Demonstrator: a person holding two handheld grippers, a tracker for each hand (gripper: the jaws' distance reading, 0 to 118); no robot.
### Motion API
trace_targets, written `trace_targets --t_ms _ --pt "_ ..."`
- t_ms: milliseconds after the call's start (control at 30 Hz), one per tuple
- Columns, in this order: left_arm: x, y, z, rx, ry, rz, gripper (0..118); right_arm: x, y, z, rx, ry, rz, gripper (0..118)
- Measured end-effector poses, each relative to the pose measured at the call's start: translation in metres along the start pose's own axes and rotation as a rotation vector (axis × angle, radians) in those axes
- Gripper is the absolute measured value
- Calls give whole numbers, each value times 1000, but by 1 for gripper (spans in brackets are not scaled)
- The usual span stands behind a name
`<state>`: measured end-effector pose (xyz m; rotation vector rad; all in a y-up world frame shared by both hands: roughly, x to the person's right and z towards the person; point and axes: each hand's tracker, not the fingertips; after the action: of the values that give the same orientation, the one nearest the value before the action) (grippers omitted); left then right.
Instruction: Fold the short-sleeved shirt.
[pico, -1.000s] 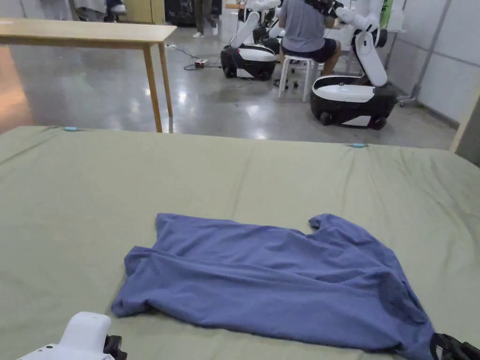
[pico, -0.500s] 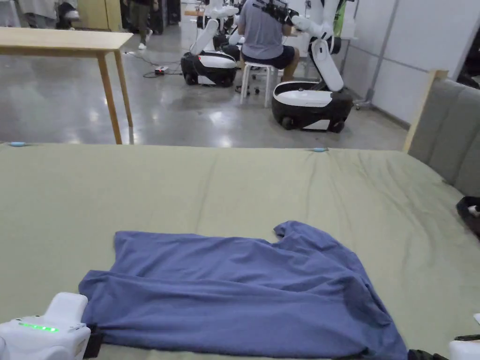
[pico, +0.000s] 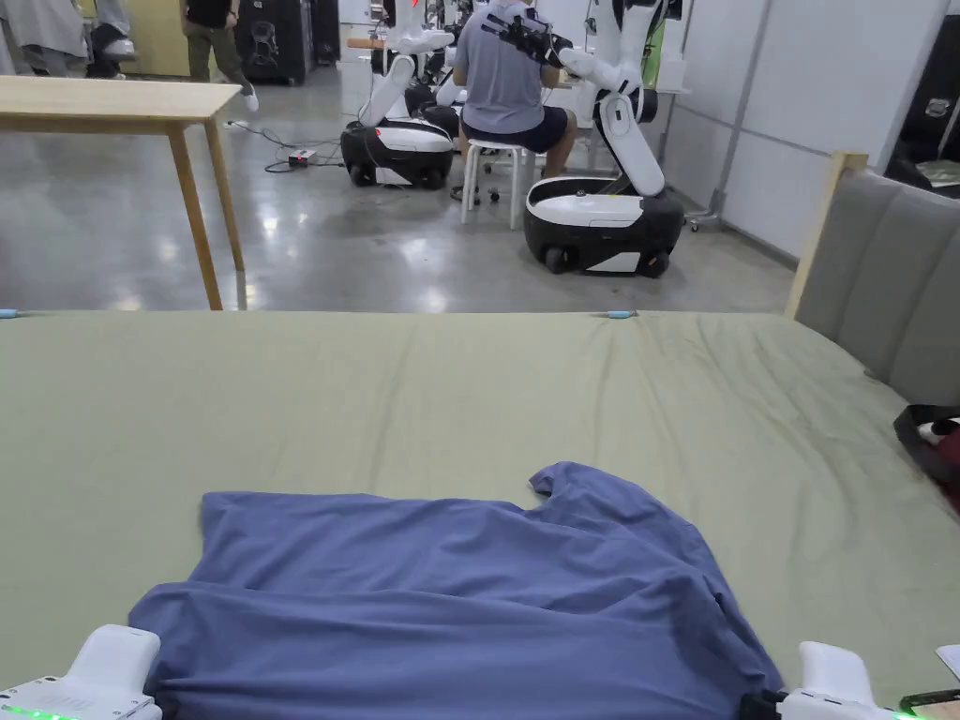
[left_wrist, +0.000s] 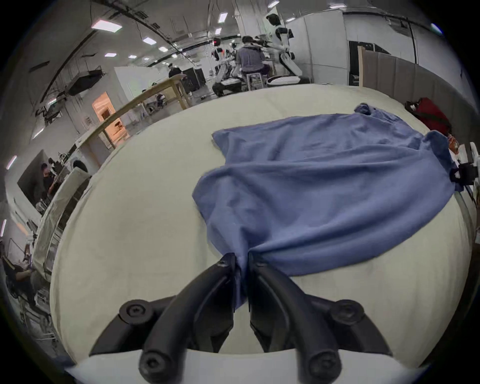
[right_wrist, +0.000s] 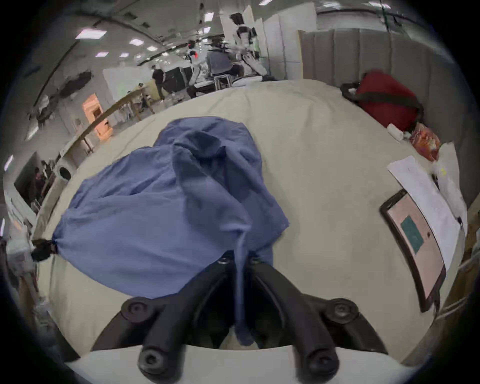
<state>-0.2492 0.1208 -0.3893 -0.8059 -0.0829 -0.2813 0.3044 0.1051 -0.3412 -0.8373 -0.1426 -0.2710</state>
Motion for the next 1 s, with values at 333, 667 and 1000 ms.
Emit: trace_targets --t_ms 333,667,1000 --pt "-8 12 126 141 -27 -13 6 -8 -1 144 212 41 134 6" --pt "-3 -89 134 -66 -133 60 6 12 -80 128 -8 -52 204 6" --pt "-10 -93 180 203 -113 225 108 -12 -79 146 192 -103 250 110"
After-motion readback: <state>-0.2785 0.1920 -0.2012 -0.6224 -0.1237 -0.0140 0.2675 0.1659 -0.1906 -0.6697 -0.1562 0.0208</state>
